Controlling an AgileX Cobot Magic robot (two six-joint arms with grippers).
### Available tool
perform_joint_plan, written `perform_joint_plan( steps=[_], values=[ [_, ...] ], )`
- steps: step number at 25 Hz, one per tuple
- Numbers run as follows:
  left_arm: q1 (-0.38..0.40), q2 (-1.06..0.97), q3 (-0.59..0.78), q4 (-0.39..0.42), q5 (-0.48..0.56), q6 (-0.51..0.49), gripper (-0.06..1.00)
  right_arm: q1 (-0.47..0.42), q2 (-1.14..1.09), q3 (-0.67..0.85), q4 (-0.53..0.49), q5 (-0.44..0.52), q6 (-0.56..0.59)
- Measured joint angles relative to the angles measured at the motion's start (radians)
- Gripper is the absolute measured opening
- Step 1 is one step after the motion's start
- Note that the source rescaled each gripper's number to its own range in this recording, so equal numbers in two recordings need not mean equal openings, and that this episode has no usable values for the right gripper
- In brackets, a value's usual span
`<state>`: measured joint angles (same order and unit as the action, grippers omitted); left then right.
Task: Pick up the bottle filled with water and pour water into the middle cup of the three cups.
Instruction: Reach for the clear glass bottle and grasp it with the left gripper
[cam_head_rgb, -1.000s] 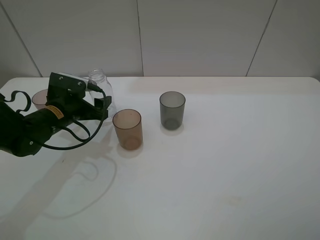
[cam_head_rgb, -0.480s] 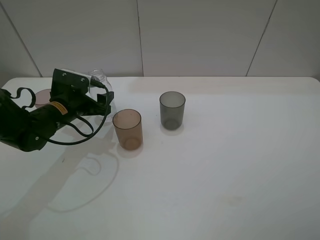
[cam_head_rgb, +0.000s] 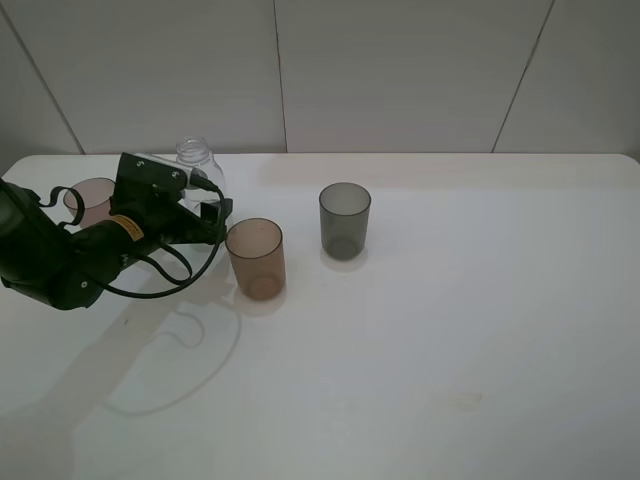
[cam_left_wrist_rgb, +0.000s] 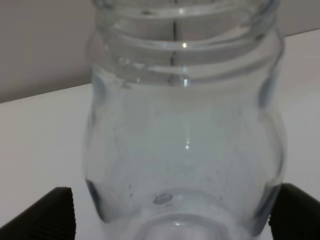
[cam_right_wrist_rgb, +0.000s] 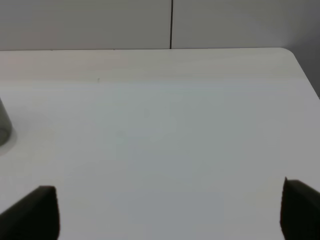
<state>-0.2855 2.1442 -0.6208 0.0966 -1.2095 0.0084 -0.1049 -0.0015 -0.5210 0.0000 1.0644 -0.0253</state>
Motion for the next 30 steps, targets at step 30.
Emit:
perform_joint_plan(
  steps=[30],
  values=[
    [0.000, 0.070, -0.126, 0.053, -0.002, 0.002, 1.00, 0.000, 0.000, 0.000, 0.000, 0.000, 0.000]
  ],
)
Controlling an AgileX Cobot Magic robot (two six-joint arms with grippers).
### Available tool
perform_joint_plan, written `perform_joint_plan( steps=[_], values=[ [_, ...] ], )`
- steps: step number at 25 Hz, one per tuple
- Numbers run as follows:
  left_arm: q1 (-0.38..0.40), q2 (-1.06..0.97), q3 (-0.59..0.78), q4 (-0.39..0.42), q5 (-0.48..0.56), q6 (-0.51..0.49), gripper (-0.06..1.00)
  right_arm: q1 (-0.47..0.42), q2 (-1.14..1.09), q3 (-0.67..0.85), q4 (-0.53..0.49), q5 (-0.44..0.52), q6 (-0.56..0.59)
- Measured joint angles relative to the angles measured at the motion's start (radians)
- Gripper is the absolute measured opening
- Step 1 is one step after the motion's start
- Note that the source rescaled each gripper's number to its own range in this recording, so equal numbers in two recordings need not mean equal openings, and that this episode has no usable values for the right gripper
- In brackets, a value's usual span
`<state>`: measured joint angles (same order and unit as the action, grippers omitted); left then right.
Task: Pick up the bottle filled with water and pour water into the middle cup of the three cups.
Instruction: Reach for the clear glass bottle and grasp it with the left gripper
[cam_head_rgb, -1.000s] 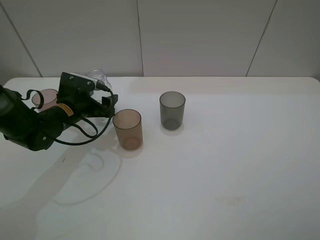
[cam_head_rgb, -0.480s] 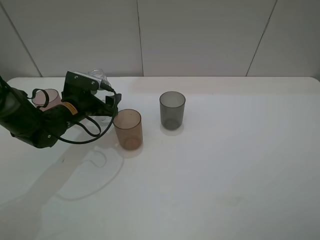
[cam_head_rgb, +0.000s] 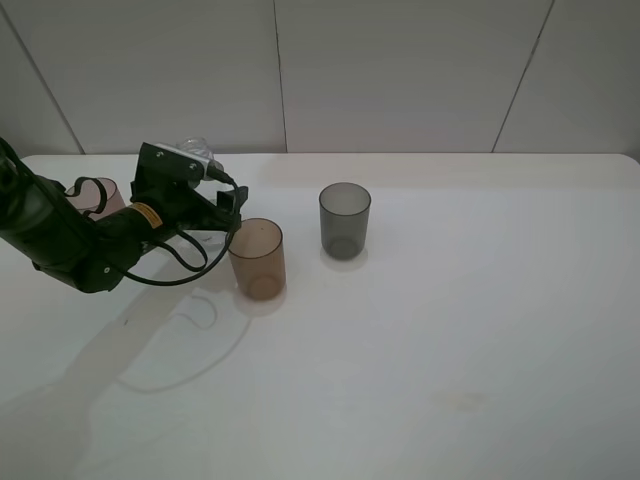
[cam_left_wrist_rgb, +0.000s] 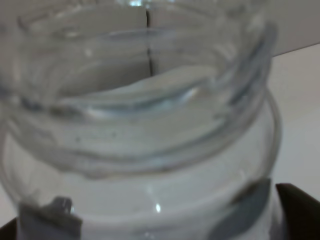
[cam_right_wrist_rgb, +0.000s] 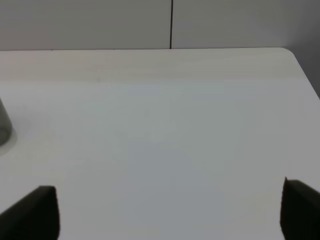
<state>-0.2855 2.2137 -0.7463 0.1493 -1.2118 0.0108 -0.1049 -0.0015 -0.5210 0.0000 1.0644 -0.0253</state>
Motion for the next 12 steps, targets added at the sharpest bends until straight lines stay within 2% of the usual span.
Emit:
perform_joint_plan(
  steps=[12],
  values=[
    [0.000, 0.035, -0.022, -0.002, 0.007, -0.011, 0.99, 0.000, 0.000, 0.000, 0.000, 0.000, 0.000]
  ],
)
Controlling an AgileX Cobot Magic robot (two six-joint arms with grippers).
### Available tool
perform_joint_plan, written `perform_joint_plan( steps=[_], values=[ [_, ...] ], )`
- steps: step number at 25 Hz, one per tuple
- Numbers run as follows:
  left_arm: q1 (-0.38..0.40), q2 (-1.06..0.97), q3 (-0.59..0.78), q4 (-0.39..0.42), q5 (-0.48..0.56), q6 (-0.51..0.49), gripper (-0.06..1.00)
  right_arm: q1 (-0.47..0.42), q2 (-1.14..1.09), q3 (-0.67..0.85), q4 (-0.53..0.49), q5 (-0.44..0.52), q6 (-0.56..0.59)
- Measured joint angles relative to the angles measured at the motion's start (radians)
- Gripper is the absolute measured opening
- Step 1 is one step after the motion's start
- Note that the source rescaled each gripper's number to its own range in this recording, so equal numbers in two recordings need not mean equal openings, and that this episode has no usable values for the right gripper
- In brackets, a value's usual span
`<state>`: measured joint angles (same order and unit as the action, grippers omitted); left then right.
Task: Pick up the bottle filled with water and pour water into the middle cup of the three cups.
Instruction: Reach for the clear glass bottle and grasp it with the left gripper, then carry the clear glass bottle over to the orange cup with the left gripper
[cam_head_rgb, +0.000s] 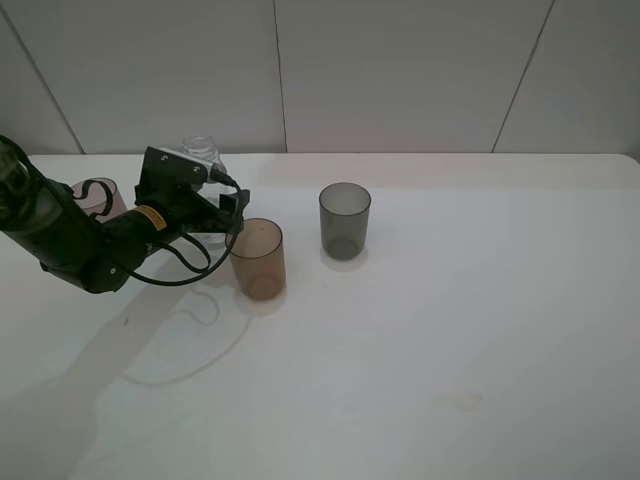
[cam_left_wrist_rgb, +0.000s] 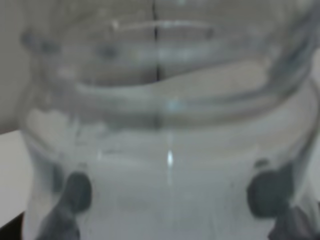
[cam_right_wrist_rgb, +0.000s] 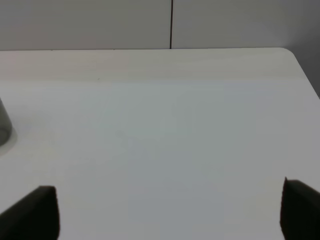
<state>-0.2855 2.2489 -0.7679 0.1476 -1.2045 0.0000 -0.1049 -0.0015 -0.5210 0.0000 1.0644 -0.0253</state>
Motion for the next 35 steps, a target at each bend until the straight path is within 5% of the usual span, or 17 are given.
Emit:
perform_joint_plan(
  steps=[2, 3, 4, 5, 25, 28, 35],
  values=[
    [0.000, 0.001, 0.000, 0.001, 0.001, 0.000, 0.84, 0.000, 0.000, 0.000, 0.000, 0.000, 0.000],
    [0.000, 0.001, 0.000, 0.000, 0.001, 0.000, 0.65, 0.000, 0.000, 0.000, 0.000, 0.000, 0.000],
    [0.000, 0.001, 0.000, -0.002, 0.001, 0.000, 0.40, 0.000, 0.000, 0.000, 0.000, 0.000, 0.000],
    [0.000, 0.001, 0.000, -0.006, 0.004, 0.000, 0.00, 0.000, 0.000, 0.000, 0.000, 0.000, 0.000],
    [0.000, -0.022, 0.001, -0.022, 0.037, 0.000, 0.01, 0.000, 0.000, 0.000, 0.000, 0.000, 0.000],
    [0.000, -0.091, 0.002, -0.025, 0.127, 0.000, 0.01, 0.000, 0.000, 0.000, 0.000, 0.000, 0.000],
    [-0.002, -0.338, 0.004, -0.035, 0.543, 0.011, 0.01, 0.000, 0.000, 0.000, 0.000, 0.000, 0.000]
  ],
)
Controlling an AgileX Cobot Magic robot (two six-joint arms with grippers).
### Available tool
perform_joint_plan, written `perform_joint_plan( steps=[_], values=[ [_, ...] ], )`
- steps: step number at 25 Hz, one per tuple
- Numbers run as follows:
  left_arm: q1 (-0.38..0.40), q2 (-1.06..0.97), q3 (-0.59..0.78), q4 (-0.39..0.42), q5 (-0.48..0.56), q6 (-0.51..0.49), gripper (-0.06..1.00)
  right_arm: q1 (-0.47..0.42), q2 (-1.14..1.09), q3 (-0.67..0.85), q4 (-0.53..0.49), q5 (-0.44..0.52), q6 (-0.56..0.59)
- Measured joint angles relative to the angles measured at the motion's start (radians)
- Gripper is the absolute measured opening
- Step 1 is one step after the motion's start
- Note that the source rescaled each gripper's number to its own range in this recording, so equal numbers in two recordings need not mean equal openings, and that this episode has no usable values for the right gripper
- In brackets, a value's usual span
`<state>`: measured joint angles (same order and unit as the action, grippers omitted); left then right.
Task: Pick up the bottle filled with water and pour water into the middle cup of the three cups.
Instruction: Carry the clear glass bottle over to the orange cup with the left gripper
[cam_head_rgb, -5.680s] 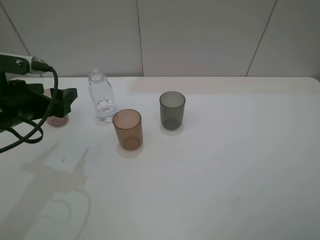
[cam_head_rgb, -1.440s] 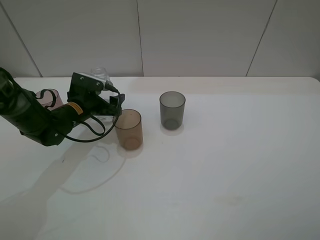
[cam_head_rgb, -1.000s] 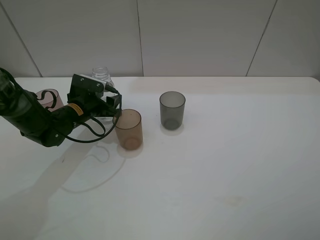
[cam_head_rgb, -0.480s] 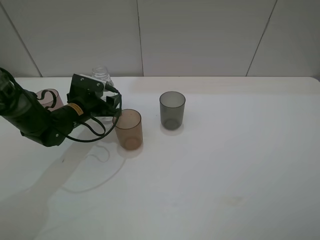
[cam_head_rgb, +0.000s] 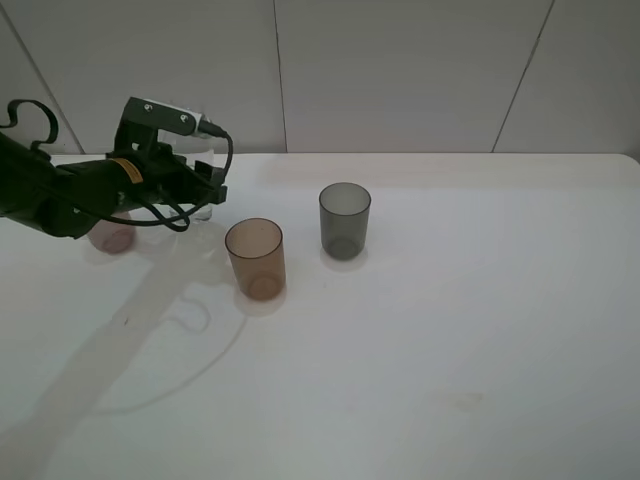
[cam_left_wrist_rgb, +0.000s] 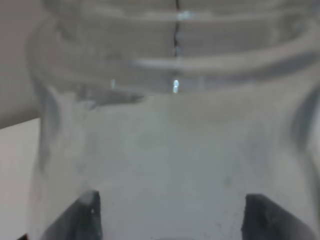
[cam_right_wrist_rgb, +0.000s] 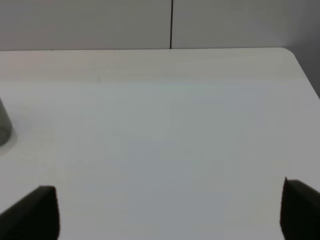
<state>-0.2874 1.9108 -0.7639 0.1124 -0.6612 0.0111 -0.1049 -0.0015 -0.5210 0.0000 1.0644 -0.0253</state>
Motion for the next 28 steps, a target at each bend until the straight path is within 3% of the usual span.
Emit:
perform_joint_plan(
  steps=[9, 19, 28],
  values=[
    [-0.097, -0.315, -0.003, 0.019, 0.395, 0.009, 0.01, 0.000, 0.000, 0.000, 0.000, 0.000, 0.000],
    [-0.208, -0.487, -0.004, 0.184, 0.883, 0.004, 0.01, 0.000, 0.000, 0.000, 0.000, 0.000, 0.000],
    [-0.266, -0.492, -0.004, 0.316, 1.113, -0.044, 0.01, 0.000, 0.000, 0.000, 0.000, 0.000, 0.000]
  ],
)
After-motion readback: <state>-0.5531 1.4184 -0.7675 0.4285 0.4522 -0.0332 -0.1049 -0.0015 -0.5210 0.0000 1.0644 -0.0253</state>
